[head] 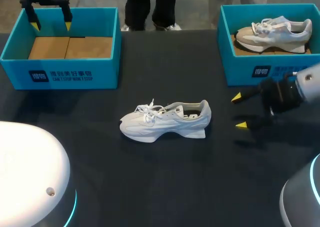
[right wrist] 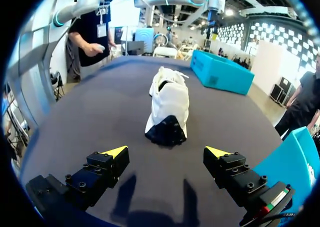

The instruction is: Take the shoe out of the shoebox, open the shoe tongue, remove and reinsert the insole, then place the shoe into the shoebox

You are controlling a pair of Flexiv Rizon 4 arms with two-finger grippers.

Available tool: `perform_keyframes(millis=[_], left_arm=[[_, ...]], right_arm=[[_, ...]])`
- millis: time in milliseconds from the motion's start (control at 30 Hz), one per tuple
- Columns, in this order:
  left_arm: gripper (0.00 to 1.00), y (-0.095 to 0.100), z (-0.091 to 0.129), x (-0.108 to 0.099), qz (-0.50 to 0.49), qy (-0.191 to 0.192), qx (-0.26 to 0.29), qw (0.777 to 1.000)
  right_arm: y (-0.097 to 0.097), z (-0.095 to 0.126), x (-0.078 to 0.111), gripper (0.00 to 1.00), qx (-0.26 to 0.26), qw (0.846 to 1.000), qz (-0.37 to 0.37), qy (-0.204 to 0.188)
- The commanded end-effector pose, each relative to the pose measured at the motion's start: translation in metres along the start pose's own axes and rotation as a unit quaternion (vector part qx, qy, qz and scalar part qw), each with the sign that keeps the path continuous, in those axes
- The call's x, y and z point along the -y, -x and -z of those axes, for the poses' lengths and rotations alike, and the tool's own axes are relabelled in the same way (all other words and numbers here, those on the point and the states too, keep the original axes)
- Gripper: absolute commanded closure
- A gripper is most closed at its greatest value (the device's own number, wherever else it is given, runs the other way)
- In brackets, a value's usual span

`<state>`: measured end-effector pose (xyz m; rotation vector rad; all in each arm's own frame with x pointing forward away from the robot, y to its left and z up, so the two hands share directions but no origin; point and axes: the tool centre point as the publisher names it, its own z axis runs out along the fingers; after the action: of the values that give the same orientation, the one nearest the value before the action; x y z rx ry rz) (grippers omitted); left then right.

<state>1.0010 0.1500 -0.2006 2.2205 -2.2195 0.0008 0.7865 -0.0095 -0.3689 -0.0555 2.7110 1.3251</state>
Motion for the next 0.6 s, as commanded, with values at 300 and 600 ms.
perform_keyframes(millis=[300,600], left_arm=[[0.0,-0.0001,0.0001,-0.0004,0.0,0.0,0.0,1.0],[0.0,-0.0001,0.0001,-0.0004,0.0,0.0,0.0,1.0]], right_arm=[[0.008,-0.015,0.0061,0.0,-0.008,1.0,0.001,0.019],[0.008,-0.015,0.0061,0.0,-0.008,1.0,0.001,0.019]])
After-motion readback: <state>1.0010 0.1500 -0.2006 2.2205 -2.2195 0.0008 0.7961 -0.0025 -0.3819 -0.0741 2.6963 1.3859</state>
